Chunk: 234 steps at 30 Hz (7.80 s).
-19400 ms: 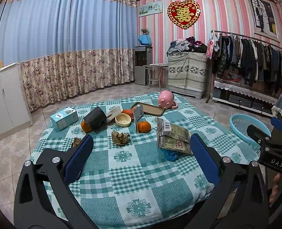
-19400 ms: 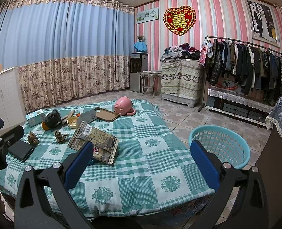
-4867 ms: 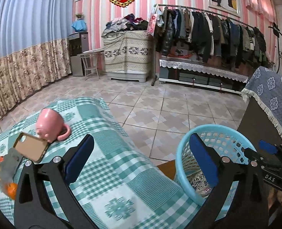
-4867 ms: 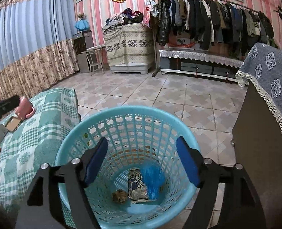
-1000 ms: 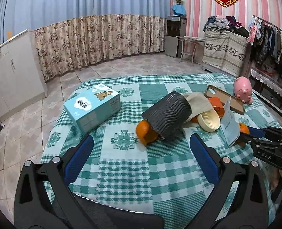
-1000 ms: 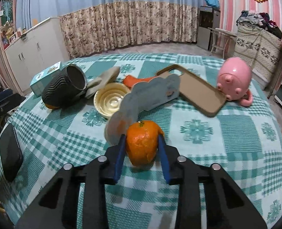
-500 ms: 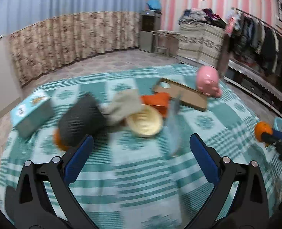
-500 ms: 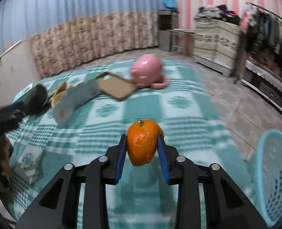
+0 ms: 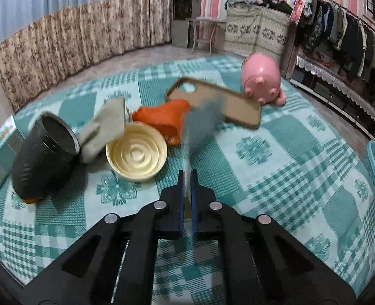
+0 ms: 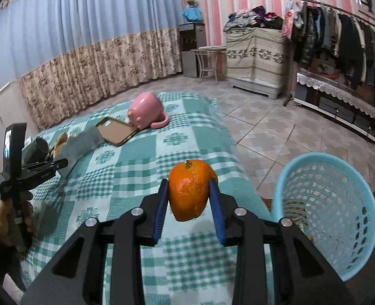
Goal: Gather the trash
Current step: 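Carry the orange toward the wastebasket with the right gripper while the left grasps the light blue card, then hold both tools over the wastebasket and open both grippers, then move both tools back over the bedspread, then grasp the black ribbed cup with the left gripper, then grasp the cream round lid with the right gripper while the left holds the black cup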
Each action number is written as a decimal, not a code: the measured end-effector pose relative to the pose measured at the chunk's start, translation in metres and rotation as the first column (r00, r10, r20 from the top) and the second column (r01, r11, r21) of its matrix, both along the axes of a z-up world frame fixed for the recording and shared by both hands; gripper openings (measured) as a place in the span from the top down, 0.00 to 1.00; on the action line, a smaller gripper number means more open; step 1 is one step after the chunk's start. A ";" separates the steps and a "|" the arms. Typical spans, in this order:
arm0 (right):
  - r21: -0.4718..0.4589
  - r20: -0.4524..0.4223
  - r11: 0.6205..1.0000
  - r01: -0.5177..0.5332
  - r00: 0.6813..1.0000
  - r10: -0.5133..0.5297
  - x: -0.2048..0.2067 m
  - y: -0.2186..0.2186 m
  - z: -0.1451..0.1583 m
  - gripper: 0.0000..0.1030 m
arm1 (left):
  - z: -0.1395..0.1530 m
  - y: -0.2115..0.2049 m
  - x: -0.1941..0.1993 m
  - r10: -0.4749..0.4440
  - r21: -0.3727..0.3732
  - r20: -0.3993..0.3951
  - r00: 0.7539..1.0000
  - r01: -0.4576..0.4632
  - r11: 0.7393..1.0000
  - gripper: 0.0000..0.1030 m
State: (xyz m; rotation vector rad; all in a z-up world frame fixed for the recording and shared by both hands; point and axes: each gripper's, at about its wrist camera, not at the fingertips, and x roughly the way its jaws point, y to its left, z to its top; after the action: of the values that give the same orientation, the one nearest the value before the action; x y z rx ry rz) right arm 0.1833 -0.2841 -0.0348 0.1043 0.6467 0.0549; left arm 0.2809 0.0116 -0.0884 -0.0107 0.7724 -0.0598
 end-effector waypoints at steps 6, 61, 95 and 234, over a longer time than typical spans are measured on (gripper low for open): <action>0.010 0.048 0.999 0.051 0.998 -0.051 -0.024 -0.026 0.017 0.69 | 0.037 -0.027 -0.022 -0.043 0.047 0.082 0.996 0.039 0.998 0.99; 0.094 0.006 0.899 0.427 0.903 -0.430 -0.082 -0.238 -0.020 0.69 | 0.084 -0.402 -0.040 -0.597 0.016 0.210 0.774 0.608 0.794 0.92; 0.071 0.060 0.904 0.421 0.903 -0.425 -0.059 -0.202 -0.014 0.16 | 0.095 -0.204 -0.068 -0.214 0.015 0.264 0.940 0.218 0.976 0.05; -0.073 -0.083 0.945 -0.320 0.946 0.314 0.078 0.212 -0.028 0.40 | 0.041 0.167 -0.082 0.298 -0.048 0.201 0.933 -0.294 0.954 0.18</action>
State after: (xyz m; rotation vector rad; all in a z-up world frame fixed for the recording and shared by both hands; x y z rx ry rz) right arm 0.2614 -0.0723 -0.0624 -0.0827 0.7310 0.3357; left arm 0.1989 0.1785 -0.0478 -0.1356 0.5554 0.2174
